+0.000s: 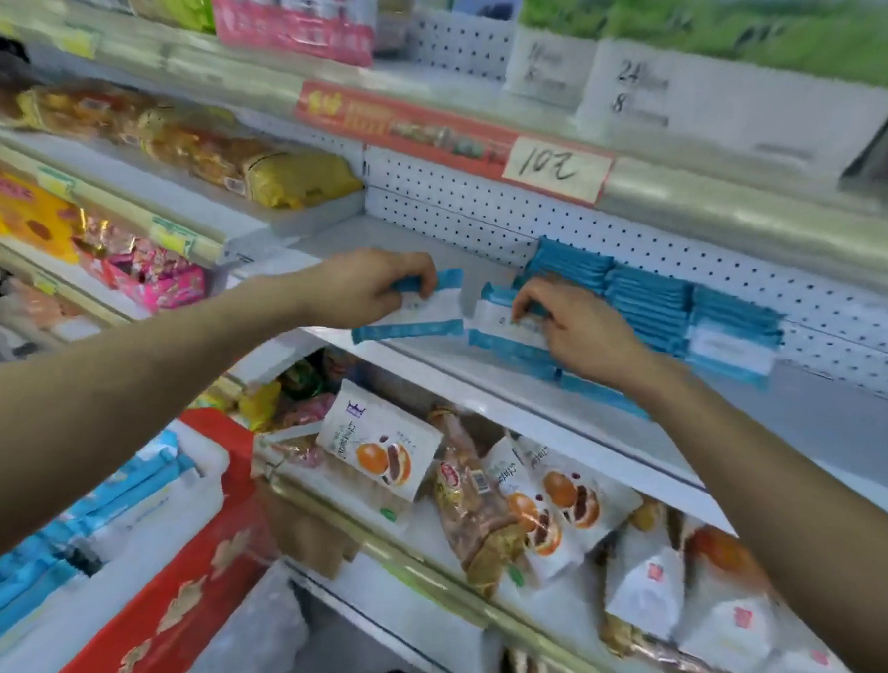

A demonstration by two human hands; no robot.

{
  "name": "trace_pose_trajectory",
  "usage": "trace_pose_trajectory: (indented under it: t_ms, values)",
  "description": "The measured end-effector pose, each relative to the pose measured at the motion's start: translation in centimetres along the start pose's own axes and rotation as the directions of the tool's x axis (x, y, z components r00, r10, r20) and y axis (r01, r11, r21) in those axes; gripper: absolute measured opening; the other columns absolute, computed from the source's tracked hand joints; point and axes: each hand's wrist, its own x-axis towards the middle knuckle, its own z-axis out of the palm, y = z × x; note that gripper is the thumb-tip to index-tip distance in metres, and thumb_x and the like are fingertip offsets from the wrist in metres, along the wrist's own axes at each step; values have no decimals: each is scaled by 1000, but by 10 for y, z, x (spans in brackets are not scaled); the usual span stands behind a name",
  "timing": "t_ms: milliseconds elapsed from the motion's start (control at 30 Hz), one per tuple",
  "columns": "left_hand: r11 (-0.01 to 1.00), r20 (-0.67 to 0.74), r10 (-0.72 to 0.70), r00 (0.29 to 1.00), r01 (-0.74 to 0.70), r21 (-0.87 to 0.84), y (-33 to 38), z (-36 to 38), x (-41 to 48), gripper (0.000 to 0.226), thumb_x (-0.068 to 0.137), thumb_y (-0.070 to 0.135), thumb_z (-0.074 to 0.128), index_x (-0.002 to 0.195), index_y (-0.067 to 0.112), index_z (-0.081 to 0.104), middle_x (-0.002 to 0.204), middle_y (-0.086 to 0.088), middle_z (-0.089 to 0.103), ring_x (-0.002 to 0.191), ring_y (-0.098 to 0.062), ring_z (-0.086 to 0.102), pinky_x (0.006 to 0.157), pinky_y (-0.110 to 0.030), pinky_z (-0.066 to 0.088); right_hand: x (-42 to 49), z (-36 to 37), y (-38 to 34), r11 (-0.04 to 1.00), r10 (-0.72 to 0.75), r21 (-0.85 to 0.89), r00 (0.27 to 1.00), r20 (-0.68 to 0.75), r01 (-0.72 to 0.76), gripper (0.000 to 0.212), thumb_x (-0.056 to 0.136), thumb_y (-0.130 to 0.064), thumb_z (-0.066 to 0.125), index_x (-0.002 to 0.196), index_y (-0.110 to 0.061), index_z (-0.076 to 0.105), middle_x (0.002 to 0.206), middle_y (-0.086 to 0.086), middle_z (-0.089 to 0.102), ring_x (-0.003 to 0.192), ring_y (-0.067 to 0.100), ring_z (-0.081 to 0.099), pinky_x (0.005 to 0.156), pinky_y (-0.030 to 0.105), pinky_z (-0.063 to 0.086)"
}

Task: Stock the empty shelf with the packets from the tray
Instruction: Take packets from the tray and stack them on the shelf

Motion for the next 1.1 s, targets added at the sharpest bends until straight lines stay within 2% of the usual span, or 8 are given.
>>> trace_pose_trajectory:
  t_ms: [100,200,333,467,700,833,900,1100]
  values:
    - [993,-7,116,993,-116,1,32,12,44,32,94,8,54,113,34,53,103,-1,64,84,-22,58,72,-37,48,-40,-24,44,996,52,-75,998,-44,-55,43,79,2,47,106,-30,58,114,-13,54,109,22,58,90,40,47]
    - [987,-32,161,986,-161,12,68,22,80,35,94,5,51,115,32,57,83,8,57,70,-14,54,65,-34,41,-76,-49,79,987,110,-110,990,-84,-119,41,77,-1,46,104,-28,62,114,-9,57,108,25,59,90,40,48]
    - [950,-18,313,950,-312,18,99,33,112,43,91,7,49,114,43,55,112,16,61,86,-14,59,84,-38,50,-111,-71,120,961,224,-132,965,-135,-242,43,78,5,49,106,-24,65,118,-2,60,107,27,58,89,39,48]
    - [921,-66,381,922,-385,-57,125,39,134,41,92,6,51,111,41,61,115,23,59,93,0,57,89,-37,49,-139,-81,162,907,369,-140,910,-190,-397,48,81,9,46,106,-29,63,125,-6,59,104,25,57,82,36,47]
    - [929,-84,358,930,-364,-73,144,47,156,39,92,7,51,107,41,64,114,20,61,90,-12,60,85,-37,49,-156,-67,214,866,458,-114,864,-209,-486,48,87,8,42,104,-33,60,125,-6,60,97,22,57,75,31,43]
    - [940,-91,320,943,-328,-90,146,47,162,40,94,7,51,107,42,64,113,24,60,84,5,55,74,-29,41,-146,-57,233,889,431,-87,885,-175,-450,48,89,7,41,104,-34,60,124,-4,60,100,24,59,73,29,43]
    - [947,-89,304,948,-311,-75,147,47,164,39,95,7,52,107,43,64,114,24,60,82,5,55,71,-24,39,-138,-52,242,901,409,-81,898,-163,-425,48,89,8,41,107,-32,61,123,-2,60,101,25,59,73,31,47]
    - [960,-75,264,961,-270,-70,147,48,170,38,96,10,52,105,46,62,116,24,60,89,-6,59,80,-32,47,-114,-39,255,921,363,-82,917,-168,-380,47,87,12,43,112,-22,65,117,-4,58,100,19,55,78,29,42]
